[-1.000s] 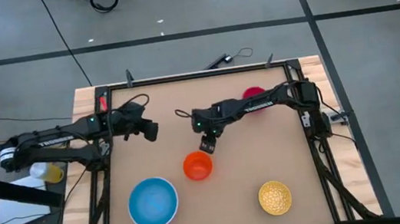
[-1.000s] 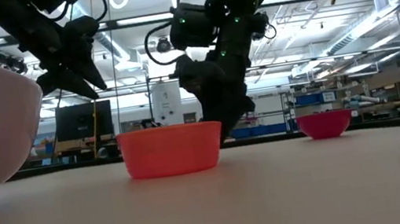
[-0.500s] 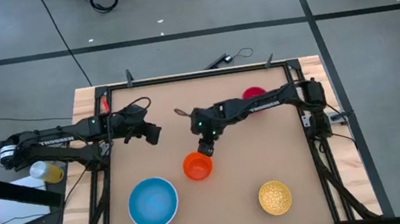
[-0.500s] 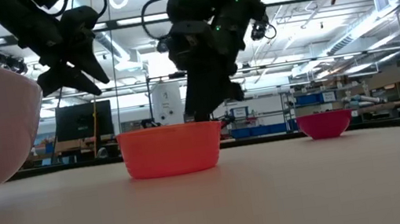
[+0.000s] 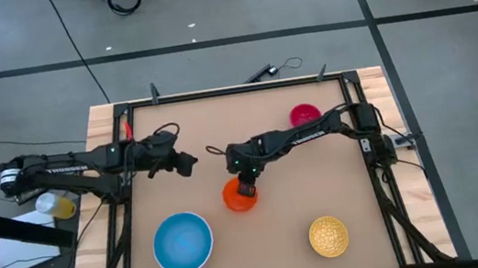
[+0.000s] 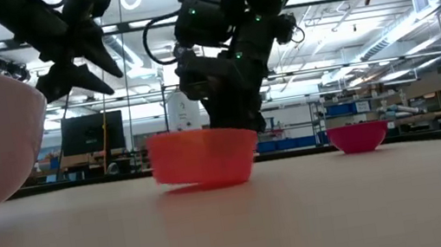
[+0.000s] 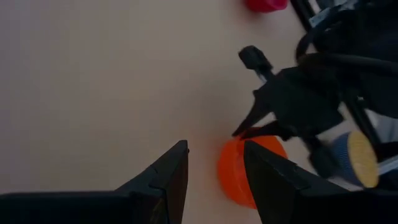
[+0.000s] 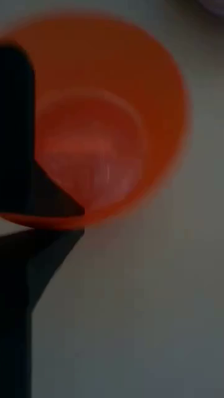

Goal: Nest bowls inside each other
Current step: Stack the orange bowl on top of the blue bowl

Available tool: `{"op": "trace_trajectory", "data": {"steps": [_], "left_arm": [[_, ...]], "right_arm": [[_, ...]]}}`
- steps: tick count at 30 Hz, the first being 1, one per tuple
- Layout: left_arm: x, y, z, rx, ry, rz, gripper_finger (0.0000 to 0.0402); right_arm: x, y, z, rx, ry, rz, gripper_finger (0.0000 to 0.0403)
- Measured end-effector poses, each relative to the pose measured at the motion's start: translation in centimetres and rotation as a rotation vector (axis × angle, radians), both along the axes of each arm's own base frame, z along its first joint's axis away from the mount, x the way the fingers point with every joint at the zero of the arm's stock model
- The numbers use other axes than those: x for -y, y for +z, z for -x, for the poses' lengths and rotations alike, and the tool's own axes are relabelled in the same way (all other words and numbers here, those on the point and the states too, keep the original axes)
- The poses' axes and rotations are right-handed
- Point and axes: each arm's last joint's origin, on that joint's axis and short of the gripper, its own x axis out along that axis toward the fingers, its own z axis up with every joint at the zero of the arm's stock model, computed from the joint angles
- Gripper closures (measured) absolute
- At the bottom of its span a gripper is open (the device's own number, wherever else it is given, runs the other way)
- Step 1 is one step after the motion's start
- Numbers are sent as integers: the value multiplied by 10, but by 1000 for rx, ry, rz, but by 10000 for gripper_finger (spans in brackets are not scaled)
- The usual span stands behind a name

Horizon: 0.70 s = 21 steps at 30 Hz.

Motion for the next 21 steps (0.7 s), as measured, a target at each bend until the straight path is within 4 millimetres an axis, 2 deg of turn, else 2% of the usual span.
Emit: {"op": "trace_trajectory", "data": {"steps": [2,8,12,17,21], "left_arm": [[4,1,-1,17,7,35,244],[19,1,-2,27,-58,58,244],[21,-1,0,-9,-116,-1,244],[22,1,4,-22,-207,-8,244],[25,3,15,-39,-287,7,244]], "right_arm": [[2,3,0,8,8,4,390],[0,32,1,98,-3,16,394],[-18,52,1,177,-76,6,394],[-43,68,-14,361,-258,-178,395],[-63,81,-21,533,-362,-172,395]]}}
